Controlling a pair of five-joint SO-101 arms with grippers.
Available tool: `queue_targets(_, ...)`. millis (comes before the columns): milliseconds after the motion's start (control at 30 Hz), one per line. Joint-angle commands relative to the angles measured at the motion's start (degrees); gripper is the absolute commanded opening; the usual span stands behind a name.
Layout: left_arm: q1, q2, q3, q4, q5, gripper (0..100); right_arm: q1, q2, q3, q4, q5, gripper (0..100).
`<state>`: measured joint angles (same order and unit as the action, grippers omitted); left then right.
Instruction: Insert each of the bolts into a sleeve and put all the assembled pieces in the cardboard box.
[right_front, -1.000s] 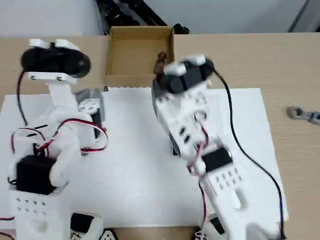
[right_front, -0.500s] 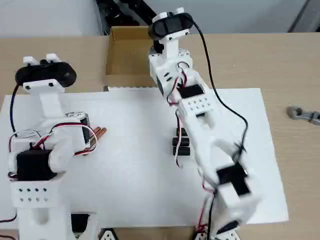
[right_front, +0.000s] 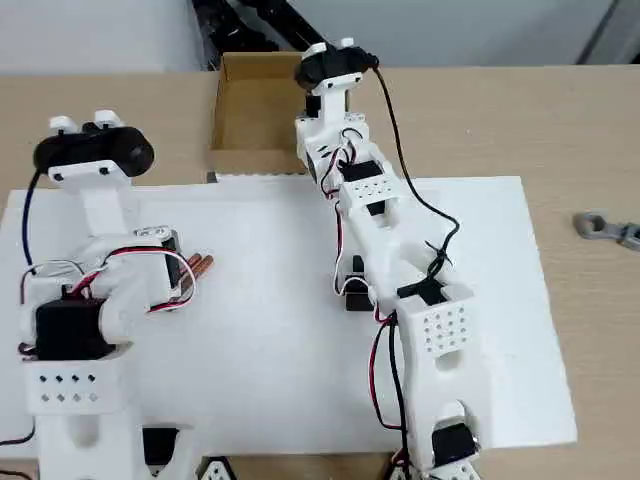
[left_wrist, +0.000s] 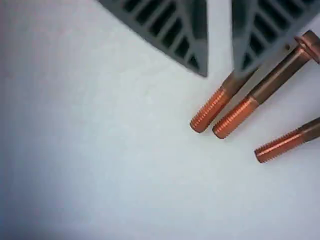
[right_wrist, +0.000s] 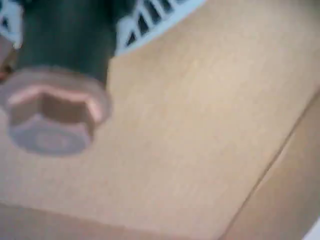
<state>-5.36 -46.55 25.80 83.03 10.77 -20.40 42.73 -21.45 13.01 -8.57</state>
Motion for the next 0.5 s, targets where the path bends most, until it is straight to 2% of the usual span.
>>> queue_targets(0,-0.26,-0.09,-0.31,-0.09,-0.53,2,0.66,-1.36,-4.13,2.42,-1.76,13.7)
queue_targets(300,-0.26,-0.09,-0.31,0.09,-7.3,2,0.48,-3.03,-4.13,6.37,-1.23,15.8)
queue_targets(467,-0.26,-0.09,-0.31,0.0,-7.3,2,0.13,-9.36,-4.13,14.99,-1.23,15.8)
